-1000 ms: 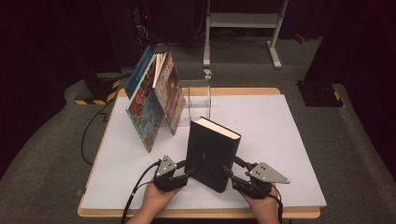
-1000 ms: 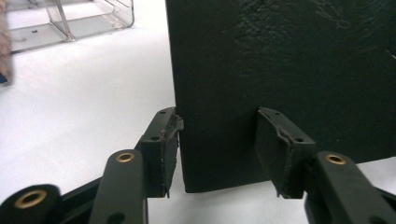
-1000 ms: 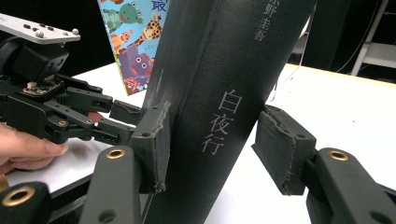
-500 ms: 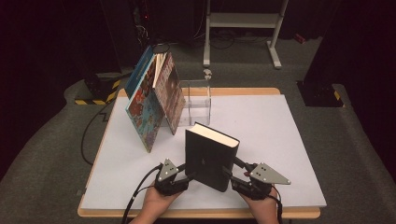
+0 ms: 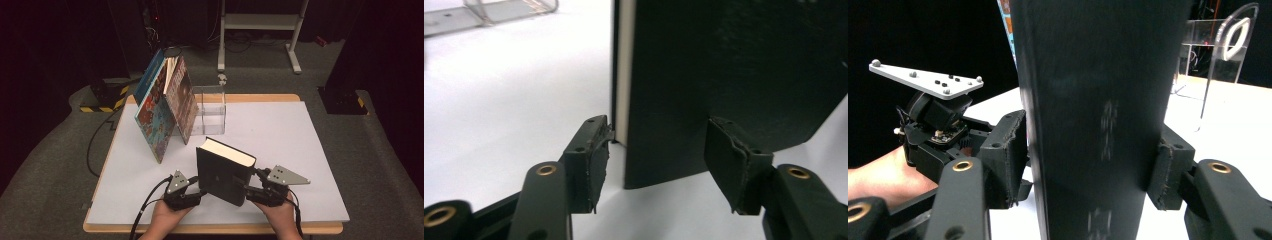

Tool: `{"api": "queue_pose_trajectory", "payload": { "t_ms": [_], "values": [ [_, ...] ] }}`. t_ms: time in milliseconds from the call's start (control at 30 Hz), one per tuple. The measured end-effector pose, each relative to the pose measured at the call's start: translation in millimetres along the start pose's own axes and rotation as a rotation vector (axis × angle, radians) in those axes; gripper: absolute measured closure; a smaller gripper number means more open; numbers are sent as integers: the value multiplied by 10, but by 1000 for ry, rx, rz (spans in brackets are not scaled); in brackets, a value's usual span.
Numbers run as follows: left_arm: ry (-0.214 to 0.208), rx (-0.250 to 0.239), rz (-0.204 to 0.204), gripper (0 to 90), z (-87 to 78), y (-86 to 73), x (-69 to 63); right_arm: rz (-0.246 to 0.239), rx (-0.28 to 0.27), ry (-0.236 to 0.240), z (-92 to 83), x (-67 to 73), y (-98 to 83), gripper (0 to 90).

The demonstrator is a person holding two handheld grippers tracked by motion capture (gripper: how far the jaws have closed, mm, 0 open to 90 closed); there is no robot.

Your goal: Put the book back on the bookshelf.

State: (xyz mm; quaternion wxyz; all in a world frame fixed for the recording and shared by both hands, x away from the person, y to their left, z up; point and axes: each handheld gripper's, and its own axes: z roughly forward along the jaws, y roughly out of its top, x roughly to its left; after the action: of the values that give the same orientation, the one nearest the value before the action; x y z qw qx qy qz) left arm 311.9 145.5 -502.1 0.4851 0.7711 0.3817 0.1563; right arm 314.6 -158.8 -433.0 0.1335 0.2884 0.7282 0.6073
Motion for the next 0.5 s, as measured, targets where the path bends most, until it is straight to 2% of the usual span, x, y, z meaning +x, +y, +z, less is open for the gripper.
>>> {"api": "queue_pose_trajectory", "payload": {
  "t_ms": [100,200,367,400,500],
  "values": [
    [19,0,4,388,-78,3,107,-9,16,-4,44,18,33,413],
    [83,3,28,370,-188,15,272,5,26,17,76,-7,63,419],
    [219,65,66,335,-301,-4,576,-4,26,16,96,-17,110,417],
    [249,77,60,323,-328,-24,650,-8,23,17,98,-18,117,417],
    [275,75,24,327,-395,-89,775,-23,29,13,113,-12,155,417]
  ]
}}
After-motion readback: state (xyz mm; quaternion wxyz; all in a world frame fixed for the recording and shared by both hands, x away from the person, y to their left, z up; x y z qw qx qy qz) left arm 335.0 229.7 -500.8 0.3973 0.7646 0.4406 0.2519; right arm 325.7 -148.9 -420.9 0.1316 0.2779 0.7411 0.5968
